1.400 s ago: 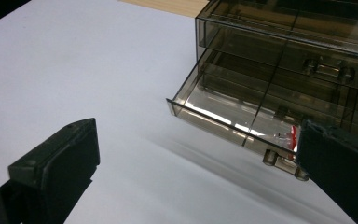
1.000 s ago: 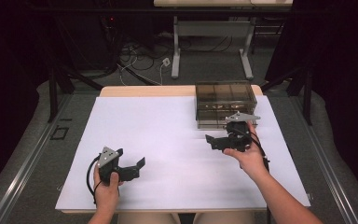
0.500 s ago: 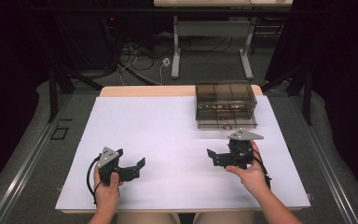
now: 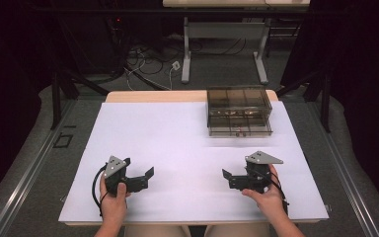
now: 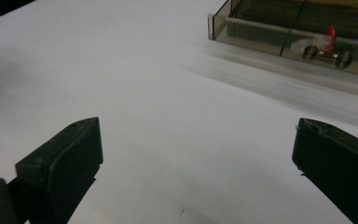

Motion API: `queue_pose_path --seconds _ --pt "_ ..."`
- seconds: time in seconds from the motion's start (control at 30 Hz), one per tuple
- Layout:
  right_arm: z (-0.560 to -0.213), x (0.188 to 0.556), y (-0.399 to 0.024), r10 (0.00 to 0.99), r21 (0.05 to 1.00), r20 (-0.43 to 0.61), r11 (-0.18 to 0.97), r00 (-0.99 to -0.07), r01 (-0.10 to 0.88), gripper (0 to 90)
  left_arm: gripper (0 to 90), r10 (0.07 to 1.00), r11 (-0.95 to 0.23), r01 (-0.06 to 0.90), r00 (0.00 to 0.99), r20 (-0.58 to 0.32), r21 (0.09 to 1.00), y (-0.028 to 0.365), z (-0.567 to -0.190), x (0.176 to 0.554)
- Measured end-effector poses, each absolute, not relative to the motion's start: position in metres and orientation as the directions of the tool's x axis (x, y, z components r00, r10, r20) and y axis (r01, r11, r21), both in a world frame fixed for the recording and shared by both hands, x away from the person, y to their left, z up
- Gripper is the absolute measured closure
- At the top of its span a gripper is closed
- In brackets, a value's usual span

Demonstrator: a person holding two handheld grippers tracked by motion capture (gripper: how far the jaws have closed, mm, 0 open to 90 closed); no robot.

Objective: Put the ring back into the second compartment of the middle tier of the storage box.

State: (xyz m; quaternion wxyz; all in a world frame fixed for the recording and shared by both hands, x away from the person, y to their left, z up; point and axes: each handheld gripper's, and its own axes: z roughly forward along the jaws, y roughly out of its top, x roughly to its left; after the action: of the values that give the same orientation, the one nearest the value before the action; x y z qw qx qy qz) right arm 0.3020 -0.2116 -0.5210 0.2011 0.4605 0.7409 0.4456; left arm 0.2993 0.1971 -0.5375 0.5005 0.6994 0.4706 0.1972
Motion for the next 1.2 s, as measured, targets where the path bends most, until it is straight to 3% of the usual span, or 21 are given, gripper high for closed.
queue_pose_path --seconds 0.1,0.27,1.2 --pt "-0.526 0.3 -0.212 0.867 0.837 0.107 0.186 -0.487 0.515 1.8 1.4 0.856 -0.055 0.462 0.478 -0.196 0.885 0.197 -0.538 0.299" --pt "-0.534 0.296 -0.212 0.886 0.851 0.095 0.164 -0.454 0.498 10.5 1.4 0.856 -0.055 0.463 0.478 -0.197 0.885 0.197 -0.538 0.299" --pt "-0.552 0.295 -0.21 0.881 0.837 0.102 0.175 -0.463 0.518 14.5 1.4 0.856 -0.058 0.465 0.478 -0.196 0.883 0.197 -0.538 0.301"
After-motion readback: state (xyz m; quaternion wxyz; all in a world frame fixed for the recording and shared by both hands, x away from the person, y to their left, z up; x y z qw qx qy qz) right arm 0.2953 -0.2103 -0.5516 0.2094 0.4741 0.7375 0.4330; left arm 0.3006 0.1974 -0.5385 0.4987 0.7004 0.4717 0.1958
